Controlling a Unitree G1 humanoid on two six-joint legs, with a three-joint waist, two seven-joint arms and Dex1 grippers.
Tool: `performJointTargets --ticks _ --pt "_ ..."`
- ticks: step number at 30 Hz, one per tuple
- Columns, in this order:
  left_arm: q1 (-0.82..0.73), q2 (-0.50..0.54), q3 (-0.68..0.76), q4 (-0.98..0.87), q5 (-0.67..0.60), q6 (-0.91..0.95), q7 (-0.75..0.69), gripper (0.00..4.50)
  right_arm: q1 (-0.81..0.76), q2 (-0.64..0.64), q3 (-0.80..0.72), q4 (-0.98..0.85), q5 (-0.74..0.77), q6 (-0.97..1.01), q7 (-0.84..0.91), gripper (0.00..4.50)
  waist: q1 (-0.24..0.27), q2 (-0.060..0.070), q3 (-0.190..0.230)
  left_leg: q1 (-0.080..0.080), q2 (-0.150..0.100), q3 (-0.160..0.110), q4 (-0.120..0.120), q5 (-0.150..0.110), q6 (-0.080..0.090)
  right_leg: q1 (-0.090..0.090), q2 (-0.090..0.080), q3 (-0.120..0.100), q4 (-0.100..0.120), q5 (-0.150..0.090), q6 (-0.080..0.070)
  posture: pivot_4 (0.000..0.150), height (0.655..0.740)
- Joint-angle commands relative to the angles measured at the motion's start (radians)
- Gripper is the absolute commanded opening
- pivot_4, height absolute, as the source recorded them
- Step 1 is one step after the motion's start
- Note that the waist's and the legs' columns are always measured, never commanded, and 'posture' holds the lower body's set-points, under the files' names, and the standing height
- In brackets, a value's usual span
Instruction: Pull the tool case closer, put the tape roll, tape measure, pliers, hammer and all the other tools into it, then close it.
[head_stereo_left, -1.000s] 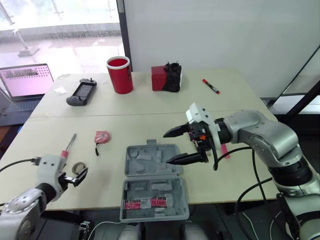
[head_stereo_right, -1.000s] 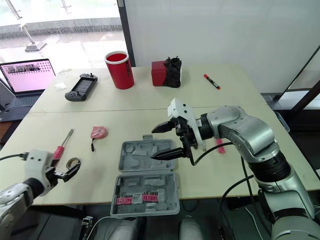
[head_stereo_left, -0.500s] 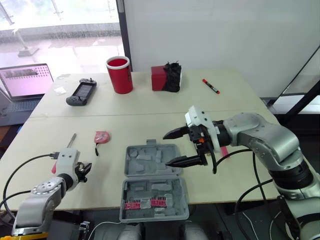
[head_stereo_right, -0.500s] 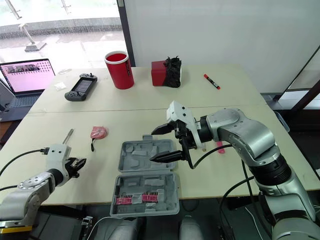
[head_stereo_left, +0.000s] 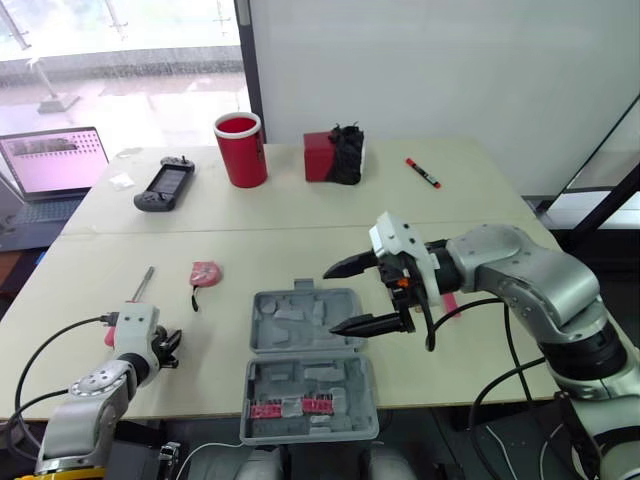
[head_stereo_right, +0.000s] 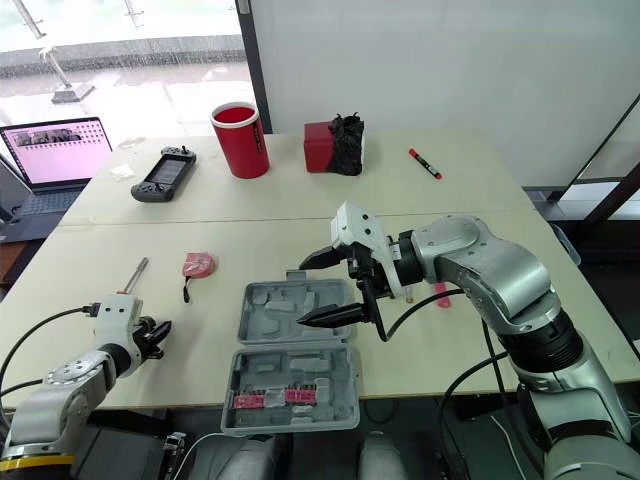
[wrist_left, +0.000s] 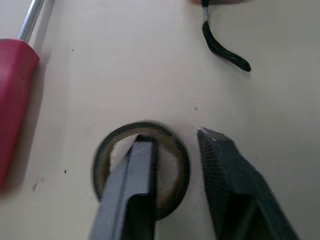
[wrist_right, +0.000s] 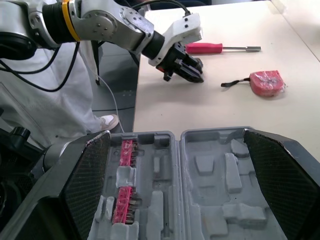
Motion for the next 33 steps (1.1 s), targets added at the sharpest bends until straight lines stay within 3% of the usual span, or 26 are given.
performJointTargets --ticks 1,8,13,17,21,26,33 --pt "-0.007 0.008 0.027 -0.008 0.005 -0.023 -0.004 0.03 -0.015 -0.010 -0.022 -0.025 0.005 -0.016 0.002 4.50 0.000 0.000 0.000 0.000 0.000 0.000 0.000 0.000 0.000 0.000 0.000 0.000 0.000 0.000 0.000 0.150 0.7400" --pt "-0.039 0.034 0.015 -0.036 0.000 -0.010 -0.036 0.03 -0.009 -0.019 -0.021 -0.026 0.001 -0.021 0.000 4.50 0.002 0.000 0.000 0.000 0.000 0.000 0.000 0.000 0.000 0.000 0.000 0.000 0.000 0.000 0.000 0.150 0.7400" --pt "-0.108 0.113 -0.048 -0.072 0.000 0.019 -0.131 0.03 0.000 -0.009 -0.018 -0.031 -0.002 -0.022 -0.015 4.50 0.002 0.000 0.000 0.000 0.000 0.000 0.000 0.000 0.000 0.000 0.000 0.000 0.000 0.000 0.000 0.150 0.7400" --pt "-0.195 0.195 -0.151 -0.091 -0.007 0.020 -0.278 0.03 0.014 -0.001 -0.024 -0.049 0.004 -0.013 -0.040 4.50 0.002 0.000 0.000 0.000 0.000 0.000 0.000 0.000 0.000 0.000 0.000 0.000 0.000 0.000 0.000 0.150 0.7400" --pt "-0.361 0.285 -0.340 -0.091 -0.018 -0.021 -0.562 0.03 0.042 0.010 -0.038 -0.077 0.005 -0.002 -0.091 4.50 0.003 0.000 0.000 -0.001 -0.001 0.000 0.000 0.000 0.000 0.000 0.000 -0.001 0.000 0.000 0.000 0.150 0.7400" --pt "-0.602 0.299 -0.532 0.101 0.063 -0.158 -0.824 0.03 0.091 -0.008 -0.061 -0.130 0.012 0.013 -0.141 4.50 -0.003 0.000 0.000 -0.001 -0.001 0.000 0.000 0.000 0.000 -0.001 0.000 -0.001 0.000 0.000 0.000 0.150 0.7400" --pt "-0.757 0.188 -0.682 0.409 0.200 -0.343 -0.949 0.03 0.112 0.004 -0.067 -0.154 -0.001 0.028 -0.224 4.50 -0.007 -0.001 0.001 -0.001 -0.001 0.000 0.000 0.001 0.000 0.000 0.002 -0.001 0.001 0.000 0.001 0.150 0.7400"
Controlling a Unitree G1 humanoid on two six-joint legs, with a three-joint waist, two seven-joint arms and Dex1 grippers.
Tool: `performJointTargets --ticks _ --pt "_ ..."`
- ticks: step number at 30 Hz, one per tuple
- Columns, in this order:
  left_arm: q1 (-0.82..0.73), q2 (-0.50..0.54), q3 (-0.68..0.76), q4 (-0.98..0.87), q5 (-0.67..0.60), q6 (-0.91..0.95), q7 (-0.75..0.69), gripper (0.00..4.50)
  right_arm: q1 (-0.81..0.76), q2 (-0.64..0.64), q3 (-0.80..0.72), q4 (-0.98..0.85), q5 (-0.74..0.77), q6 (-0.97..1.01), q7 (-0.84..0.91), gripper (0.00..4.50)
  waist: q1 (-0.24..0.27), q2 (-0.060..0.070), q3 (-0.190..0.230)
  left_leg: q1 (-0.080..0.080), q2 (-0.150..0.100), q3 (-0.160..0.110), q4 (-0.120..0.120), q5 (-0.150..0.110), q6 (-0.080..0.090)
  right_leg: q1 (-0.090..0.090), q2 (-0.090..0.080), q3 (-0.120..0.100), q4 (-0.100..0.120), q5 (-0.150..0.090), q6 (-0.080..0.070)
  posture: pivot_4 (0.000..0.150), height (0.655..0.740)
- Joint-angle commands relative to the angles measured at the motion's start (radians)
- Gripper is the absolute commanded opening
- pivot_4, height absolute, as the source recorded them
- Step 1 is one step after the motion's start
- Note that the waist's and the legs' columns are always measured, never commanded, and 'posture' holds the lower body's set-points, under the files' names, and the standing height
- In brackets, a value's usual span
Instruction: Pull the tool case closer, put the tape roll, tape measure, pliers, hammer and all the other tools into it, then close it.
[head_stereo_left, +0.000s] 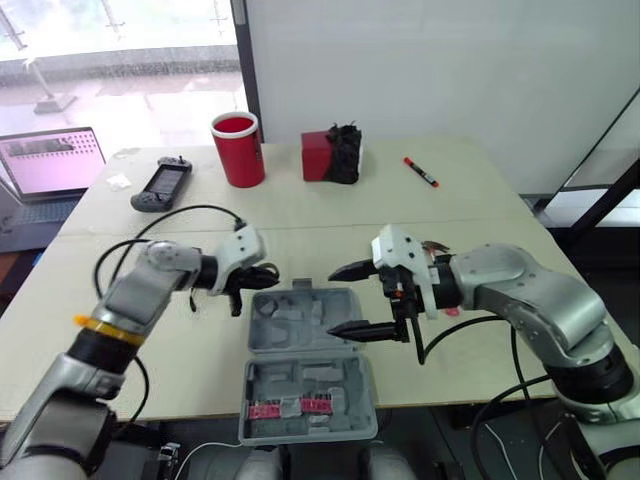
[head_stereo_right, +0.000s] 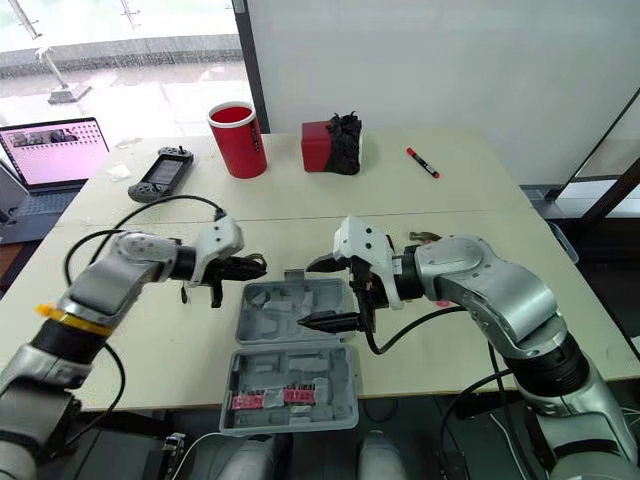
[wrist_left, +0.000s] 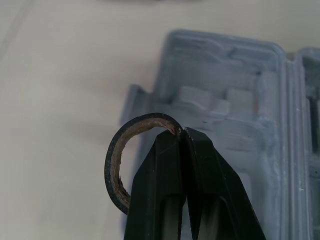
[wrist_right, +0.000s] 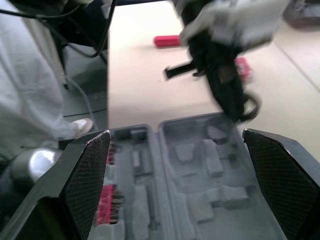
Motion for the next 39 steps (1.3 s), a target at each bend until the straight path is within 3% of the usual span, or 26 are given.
performJointTargets --ticks 1,21,39 --pt "-0.039 -0.007 -0.006 0.098 0.050 -0.071 -0.034 0.03 0.005 0.005 -0.035 -0.051 0.014 0.011 -0.036 4.50 -0.001 0.000 0.000 -0.001 0.000 0.000 0.000 0.000 0.000 -0.001 0.000 0.000 0.000 0.000 0.000 0.150 0.7400" --pt "0.024 -0.015 0.045 0.208 0.120 -0.114 -0.011 0.03 -0.023 0.044 0.003 -0.029 0.008 0.020 -0.090 4.50 0.000 0.000 0.000 -0.001 0.000 -0.002 0.003 0.000 0.000 0.000 0.001 0.000 0.003 0.000 0.000 0.150 0.7400" --pt "0.059 -0.051 0.039 0.153 0.152 -0.121 0.009 0.03 -0.033 0.059 0.020 -0.003 -0.015 0.001 -0.092 4.50 0.000 0.000 0.000 -0.001 0.000 -0.003 0.008 0.000 0.001 0.001 0.001 0.000 0.005 0.000 0.000 0.150 0.7400"
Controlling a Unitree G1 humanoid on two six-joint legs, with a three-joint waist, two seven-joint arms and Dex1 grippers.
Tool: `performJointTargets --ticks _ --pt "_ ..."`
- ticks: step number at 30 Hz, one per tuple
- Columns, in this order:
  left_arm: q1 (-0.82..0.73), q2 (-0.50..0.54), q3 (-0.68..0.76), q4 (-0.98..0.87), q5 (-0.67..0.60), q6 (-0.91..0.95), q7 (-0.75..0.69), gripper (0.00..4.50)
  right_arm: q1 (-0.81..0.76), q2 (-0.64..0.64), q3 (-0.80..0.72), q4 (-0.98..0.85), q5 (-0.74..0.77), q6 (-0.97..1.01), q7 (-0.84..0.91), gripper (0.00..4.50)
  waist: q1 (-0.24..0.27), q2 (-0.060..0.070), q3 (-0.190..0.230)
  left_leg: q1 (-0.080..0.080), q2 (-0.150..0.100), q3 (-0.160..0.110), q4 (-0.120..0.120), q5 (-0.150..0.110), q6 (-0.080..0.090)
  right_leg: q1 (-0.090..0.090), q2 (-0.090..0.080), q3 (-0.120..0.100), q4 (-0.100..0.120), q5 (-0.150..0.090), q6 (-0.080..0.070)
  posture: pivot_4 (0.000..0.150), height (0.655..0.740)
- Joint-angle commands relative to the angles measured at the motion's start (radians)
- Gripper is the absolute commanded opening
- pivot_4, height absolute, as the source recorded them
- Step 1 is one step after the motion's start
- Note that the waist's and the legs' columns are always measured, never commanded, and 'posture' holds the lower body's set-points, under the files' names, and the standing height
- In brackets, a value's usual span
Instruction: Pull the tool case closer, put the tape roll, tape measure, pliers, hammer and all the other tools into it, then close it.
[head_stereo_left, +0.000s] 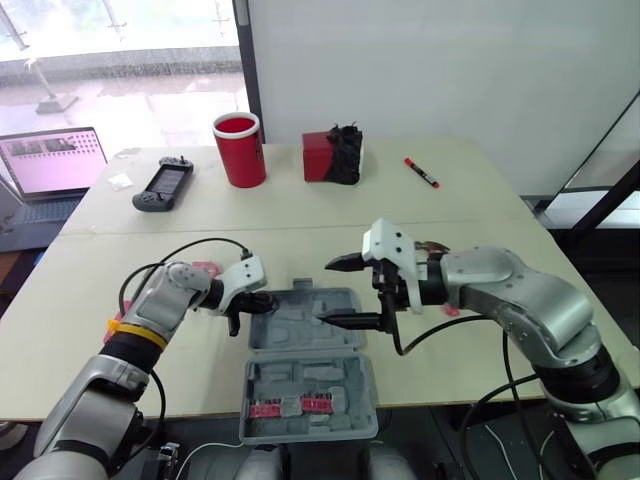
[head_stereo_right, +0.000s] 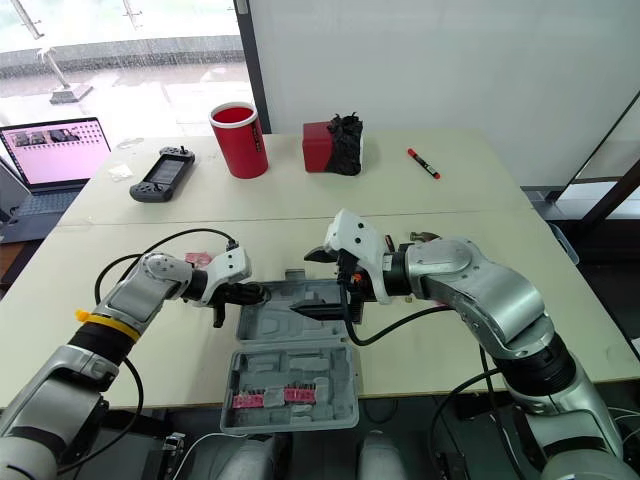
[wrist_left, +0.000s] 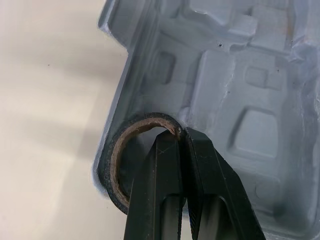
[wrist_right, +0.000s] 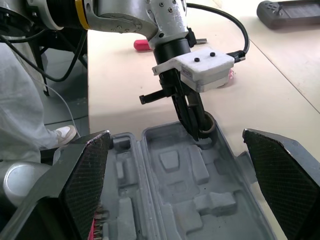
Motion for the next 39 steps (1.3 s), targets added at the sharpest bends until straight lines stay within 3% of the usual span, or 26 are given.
performJointTargets --ticks 1,13,18,29,36,38,39 --pt "0.010 0.001 -0.001 -0.032 0.022 -0.013 0.004 0.03 -0.017 0.011 -0.014 -0.012 -0.005 -0.020 -0.005 4.50 0.000 0.000 0.000 0.000 0.000 0.000 0.000 0.000 0.000 0.000 0.000 0.000 0.000 0.000 0.000 0.150 0.7400" --pt "0.008 0.002 0.028 -0.020 0.014 0.014 0.005 0.03 -0.022 0.020 -0.008 -0.003 -0.020 -0.030 0.000 4.50 -0.001 0.000 0.000 0.000 0.000 0.000 0.001 0.000 0.000 0.000 0.000 0.000 0.001 0.000 0.000 0.150 0.7400" --pt "0.005 0.024 0.059 -0.100 -0.030 0.073 -0.031 1.98 -0.015 0.018 -0.010 -0.005 -0.023 -0.036 0.003 4.50 -0.001 0.000 0.000 0.000 0.000 0.000 0.001 0.000 0.000 -0.001 0.000 0.000 0.001 0.000 0.000 0.150 0.7400" --pt "0.066 0.136 0.169 -0.277 -0.111 0.153 -0.051 1.98 -0.009 0.034 0.003 0.017 -0.039 -0.066 0.012 4.50 -0.012 0.000 0.000 -0.001 0.000 0.000 0.002 0.000 0.000 -0.002 0.000 0.000 0.003 0.000 0.000 0.150 0.7400" --pt "0.130 0.052 0.257 -0.184 -0.170 0.051 0.026 1.98 -0.006 0.038 0.007 0.017 -0.052 -0.068 0.012 4.50 -0.024 0.000 0.000 -0.001 0.000 -0.002 0.004 0.000 0.000 -0.002 0.000 0.000 0.005 0.000 0.000 0.150 0.7400" --pt "0.143 0.019 0.266 -0.141 -0.180 0.021 0.048 1.46 -0.004 0.039 0.007 0.011 -0.052 -0.064 0.010 4.50 -0.024 0.000 0.000 -0.001 0.000 -0.002 0.004 0.000 0.000 -0.002 0.000 0.000 0.006 0.000 0.000 0.150 0.7400" --pt "0.146 0.007 0.265 -0.117 -0.172 -0.005 0.059 1.46 -0.004 0.041 0.006 0.009 -0.052 -0.062 0.008 4.50 -0.023 0.000 0.000 -0.001 0.000 -0.002 0.004 0.000 0.000 -0.003 0.000 0.000 0.006 0.000 0.000 0.150 0.7400"
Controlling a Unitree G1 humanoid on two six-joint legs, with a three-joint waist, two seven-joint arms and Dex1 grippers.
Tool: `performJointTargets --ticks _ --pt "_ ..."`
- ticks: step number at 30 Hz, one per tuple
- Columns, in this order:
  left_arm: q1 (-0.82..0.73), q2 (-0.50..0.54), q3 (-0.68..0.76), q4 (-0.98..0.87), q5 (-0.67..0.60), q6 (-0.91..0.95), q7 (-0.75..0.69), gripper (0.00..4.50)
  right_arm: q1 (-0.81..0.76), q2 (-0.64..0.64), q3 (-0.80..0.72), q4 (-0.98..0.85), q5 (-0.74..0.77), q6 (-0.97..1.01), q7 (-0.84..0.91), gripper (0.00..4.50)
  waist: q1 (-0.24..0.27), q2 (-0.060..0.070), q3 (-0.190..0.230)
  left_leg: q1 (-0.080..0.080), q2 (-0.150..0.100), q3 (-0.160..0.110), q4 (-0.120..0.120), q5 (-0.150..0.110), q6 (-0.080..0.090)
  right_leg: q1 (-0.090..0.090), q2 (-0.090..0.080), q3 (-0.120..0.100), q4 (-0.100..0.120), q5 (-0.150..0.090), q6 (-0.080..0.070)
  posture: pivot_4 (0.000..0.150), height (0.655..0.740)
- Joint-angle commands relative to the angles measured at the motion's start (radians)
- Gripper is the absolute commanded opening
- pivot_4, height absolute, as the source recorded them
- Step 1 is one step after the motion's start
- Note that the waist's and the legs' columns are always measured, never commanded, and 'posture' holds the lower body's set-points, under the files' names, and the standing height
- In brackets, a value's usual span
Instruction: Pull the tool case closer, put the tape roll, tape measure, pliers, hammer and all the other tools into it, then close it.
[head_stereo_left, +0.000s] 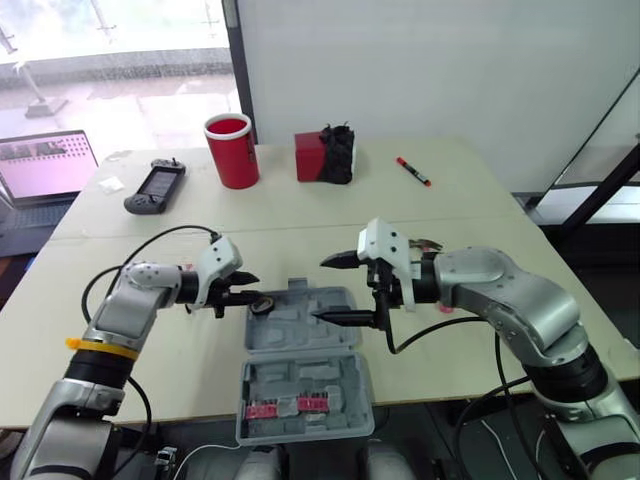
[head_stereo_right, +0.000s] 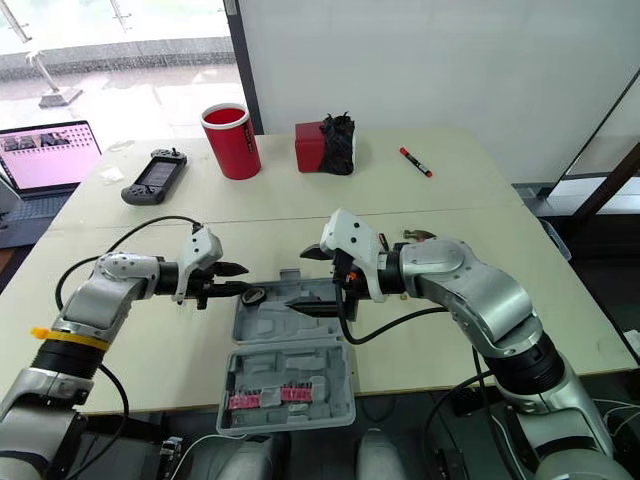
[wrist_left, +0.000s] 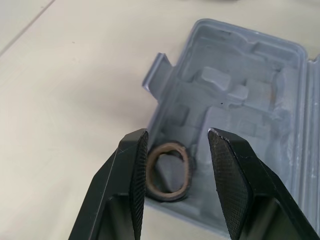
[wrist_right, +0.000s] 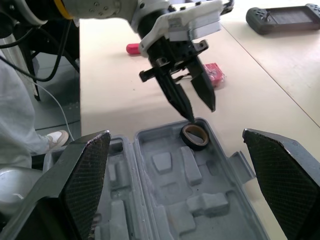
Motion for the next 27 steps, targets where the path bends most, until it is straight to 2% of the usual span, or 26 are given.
performJointTargets --ticks 1,12,17,21,27 --pt "0.005 -0.028 0.026 0.057 -0.005 -0.079 0.036 1.46 -0.007 0.009 -0.005 -0.021 0.000 -0.011 -0.002 4.50 0.002 0.000 0.000 0.000 0.000 0.000 0.000 0.000 0.000 0.000 0.000 0.000 0.000 0.000 0.000 0.150 0.7400" --pt "-0.041 -0.110 0.014 0.270 0.019 -0.233 0.080 1.46 -0.015 0.018 -0.001 -0.015 -0.007 -0.013 0.000 4.50 0.001 0.000 0.000 0.000 -0.001 0.000 0.001 0.000 0.000 0.000 0.000 0.000 0.001 0.000 0.000 0.150 0.7400" --pt "-0.006 -0.109 -0.032 0.284 0.062 -0.301 0.049 1.46 -0.018 0.023 -0.001 -0.020 -0.003 -0.007 0.000 4.50 0.001 0.000 0.000 0.000 -0.001 0.000 0.001 0.000 0.000 0.000 0.000 0.000 0.001 0.000 0.000 0.150 0.7400" --pt "0.012 -0.103 -0.037 0.328 0.095 -0.353 0.077 1.46 -0.017 0.023 -0.001 -0.023 -0.003 -0.004 0.001 4.50 0.001 0.000 0.000 0.000 -0.001 0.000 0.001 0.000 0.000 0.000 0.000 0.000 0.001 0.000 0.000 0.150 0.7400" --pt "0.004 -0.117 -0.027 0.406 0.089 -0.388 0.085 1.46 -0.021 0.022 -0.003 -0.013 -0.005 -0.008 0.007 4.50 0.001 0.000 0.000 0.000 -0.001 0.000 0.001 0.000 0.000 0.000 0.000 0.000 0.001 0.000 0.000 0.150 0.7400"
